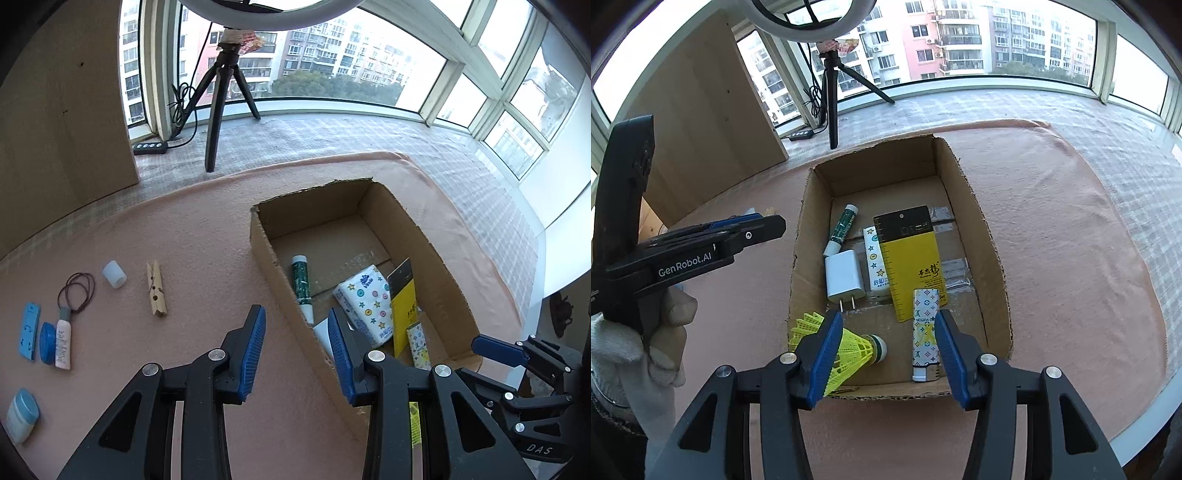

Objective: Organize objects

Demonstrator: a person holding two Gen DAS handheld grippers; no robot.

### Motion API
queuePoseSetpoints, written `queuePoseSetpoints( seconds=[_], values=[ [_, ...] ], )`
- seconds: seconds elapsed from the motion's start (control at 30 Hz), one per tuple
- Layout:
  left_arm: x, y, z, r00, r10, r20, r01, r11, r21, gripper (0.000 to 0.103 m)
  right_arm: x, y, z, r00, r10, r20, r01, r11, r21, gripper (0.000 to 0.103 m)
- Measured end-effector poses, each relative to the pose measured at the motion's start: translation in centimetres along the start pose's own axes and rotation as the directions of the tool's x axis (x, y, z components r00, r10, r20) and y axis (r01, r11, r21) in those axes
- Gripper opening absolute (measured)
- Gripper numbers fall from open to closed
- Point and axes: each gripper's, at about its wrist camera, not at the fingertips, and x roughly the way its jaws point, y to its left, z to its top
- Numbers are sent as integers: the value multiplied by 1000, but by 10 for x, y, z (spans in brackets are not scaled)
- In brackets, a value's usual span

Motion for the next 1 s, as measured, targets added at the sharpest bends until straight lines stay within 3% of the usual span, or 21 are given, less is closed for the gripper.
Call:
queuePoseSetpoints(
  seconds=[0.2, 0.67, 1.0],
  values=[
    [-10, 44, -1, 999, 51, -2, -51, 998, -30, 38, 2, 20, -1, 1000, 16, -6, -16, 1000, -2, 48],
    [-8, 220, 13, 976, 199, -93, -214, 955, -205, 36, 8, 58, -14, 999, -2, -39, 1, 1000, -9, 48],
    [21, 275, 23, 978, 160, -137, -194, 936, -295, 30, 5, 61, -26, 998, -42, -55, 42, 999, 2, 48]
  ],
)
